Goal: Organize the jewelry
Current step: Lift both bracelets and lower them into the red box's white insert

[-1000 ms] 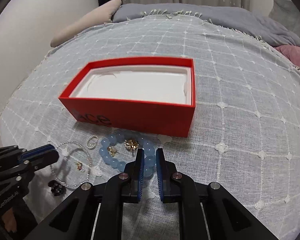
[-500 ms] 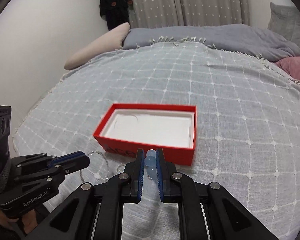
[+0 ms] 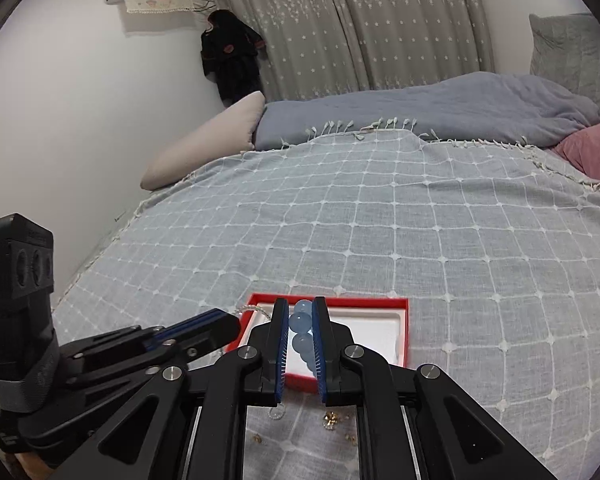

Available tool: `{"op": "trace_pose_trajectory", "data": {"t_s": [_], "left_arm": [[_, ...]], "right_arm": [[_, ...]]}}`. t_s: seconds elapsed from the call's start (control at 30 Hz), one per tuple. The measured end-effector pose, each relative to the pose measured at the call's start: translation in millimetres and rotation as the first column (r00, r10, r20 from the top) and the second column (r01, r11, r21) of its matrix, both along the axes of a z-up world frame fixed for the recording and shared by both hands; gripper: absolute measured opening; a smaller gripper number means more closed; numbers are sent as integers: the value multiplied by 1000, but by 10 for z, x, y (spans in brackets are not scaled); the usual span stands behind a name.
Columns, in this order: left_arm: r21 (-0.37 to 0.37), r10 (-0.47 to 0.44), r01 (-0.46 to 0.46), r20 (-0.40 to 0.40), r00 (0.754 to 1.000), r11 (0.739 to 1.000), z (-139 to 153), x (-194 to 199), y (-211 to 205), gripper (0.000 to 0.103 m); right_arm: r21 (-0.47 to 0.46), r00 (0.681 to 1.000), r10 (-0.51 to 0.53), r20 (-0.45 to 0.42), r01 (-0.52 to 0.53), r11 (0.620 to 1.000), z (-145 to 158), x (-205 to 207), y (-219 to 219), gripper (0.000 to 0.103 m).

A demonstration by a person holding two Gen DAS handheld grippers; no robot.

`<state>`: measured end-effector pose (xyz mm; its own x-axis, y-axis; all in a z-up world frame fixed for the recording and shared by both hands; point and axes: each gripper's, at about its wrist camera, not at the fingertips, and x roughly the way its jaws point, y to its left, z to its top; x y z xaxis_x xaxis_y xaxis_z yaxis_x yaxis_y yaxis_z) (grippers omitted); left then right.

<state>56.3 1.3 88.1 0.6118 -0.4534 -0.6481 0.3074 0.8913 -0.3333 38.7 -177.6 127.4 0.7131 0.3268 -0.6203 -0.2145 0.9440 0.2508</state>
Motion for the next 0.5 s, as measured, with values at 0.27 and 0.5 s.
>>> {"op": "trace_pose_trajectory", "data": {"t_s": [0.27,0.5], "left_arm": [[37,54,-52,-57,997,998,-274,306,-50,10],[102,102,-88,-138,985,991,-528,435,-25,10]], "right_arm": [[29,998,-17,-56,18,999,-232,278,-17,11],[90,982,-48,-181,65,994,-613,502,-256,12]]}}
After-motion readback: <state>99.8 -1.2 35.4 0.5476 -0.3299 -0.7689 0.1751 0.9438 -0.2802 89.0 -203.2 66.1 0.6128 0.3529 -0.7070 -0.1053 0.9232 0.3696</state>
